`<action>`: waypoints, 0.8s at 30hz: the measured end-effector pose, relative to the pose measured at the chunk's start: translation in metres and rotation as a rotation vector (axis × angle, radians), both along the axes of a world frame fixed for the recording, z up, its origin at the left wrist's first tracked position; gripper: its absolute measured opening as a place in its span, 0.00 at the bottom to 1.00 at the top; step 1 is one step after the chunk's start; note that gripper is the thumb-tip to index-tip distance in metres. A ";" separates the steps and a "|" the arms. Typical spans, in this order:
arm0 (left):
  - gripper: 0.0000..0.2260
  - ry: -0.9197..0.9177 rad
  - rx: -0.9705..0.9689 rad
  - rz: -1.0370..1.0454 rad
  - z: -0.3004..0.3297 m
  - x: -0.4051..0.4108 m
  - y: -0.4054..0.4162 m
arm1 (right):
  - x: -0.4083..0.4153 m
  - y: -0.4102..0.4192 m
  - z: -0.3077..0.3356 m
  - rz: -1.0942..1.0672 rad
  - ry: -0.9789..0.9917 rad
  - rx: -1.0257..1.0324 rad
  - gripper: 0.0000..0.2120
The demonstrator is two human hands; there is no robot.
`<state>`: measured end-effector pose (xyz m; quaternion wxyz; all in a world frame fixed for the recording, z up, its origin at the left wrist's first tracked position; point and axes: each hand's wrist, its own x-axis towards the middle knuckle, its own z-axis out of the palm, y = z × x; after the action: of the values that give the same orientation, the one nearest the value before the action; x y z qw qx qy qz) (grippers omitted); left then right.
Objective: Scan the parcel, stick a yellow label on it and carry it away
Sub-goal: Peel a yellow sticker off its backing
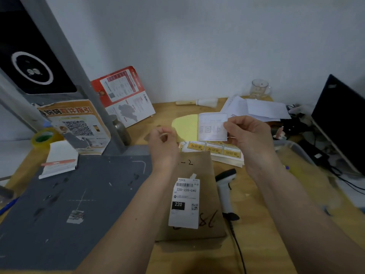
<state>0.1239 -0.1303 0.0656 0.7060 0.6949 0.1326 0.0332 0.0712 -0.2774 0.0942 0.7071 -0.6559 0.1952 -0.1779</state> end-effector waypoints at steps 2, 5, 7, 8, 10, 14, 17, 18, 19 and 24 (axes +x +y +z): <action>0.14 0.011 0.043 -0.061 -0.004 0.002 -0.015 | 0.000 -0.013 -0.005 -0.035 0.006 -0.006 0.08; 0.21 0.063 0.102 -0.164 -0.012 0.004 -0.041 | 0.002 -0.034 -0.011 -0.067 0.014 -0.038 0.11; 0.23 0.075 0.136 -0.234 -0.016 0.002 -0.060 | 0.001 -0.049 -0.014 -0.071 0.026 -0.082 0.12; 0.24 0.081 0.153 -0.262 -0.017 0.000 -0.068 | -0.001 -0.056 -0.016 -0.077 0.032 -0.099 0.13; 0.23 0.098 0.177 -0.307 -0.020 -0.005 -0.086 | -0.005 -0.073 -0.023 -0.104 0.042 -0.116 0.13; 0.23 0.202 0.215 -0.386 -0.031 -0.010 -0.120 | -0.009 -0.104 -0.033 -0.165 0.049 -0.087 0.13; 0.24 0.229 0.231 -0.399 -0.039 -0.010 -0.140 | -0.011 -0.124 -0.034 -0.211 0.031 -0.062 0.13; 0.24 0.240 0.242 -0.408 -0.041 -0.010 -0.145 | -0.012 -0.130 -0.033 -0.228 0.018 -0.048 0.13; 0.24 0.257 0.244 -0.417 -0.042 -0.009 -0.150 | -0.012 -0.136 -0.033 -0.242 0.008 -0.038 0.13; 0.19 0.314 0.161 -0.509 -0.047 -0.012 -0.183 | -0.006 -0.152 -0.035 -0.249 0.003 -0.015 0.13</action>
<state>0.1114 -0.3128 0.0182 0.6051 0.7562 0.0586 -0.2421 0.0654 -0.4297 0.0594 0.6743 -0.6322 0.2748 -0.2648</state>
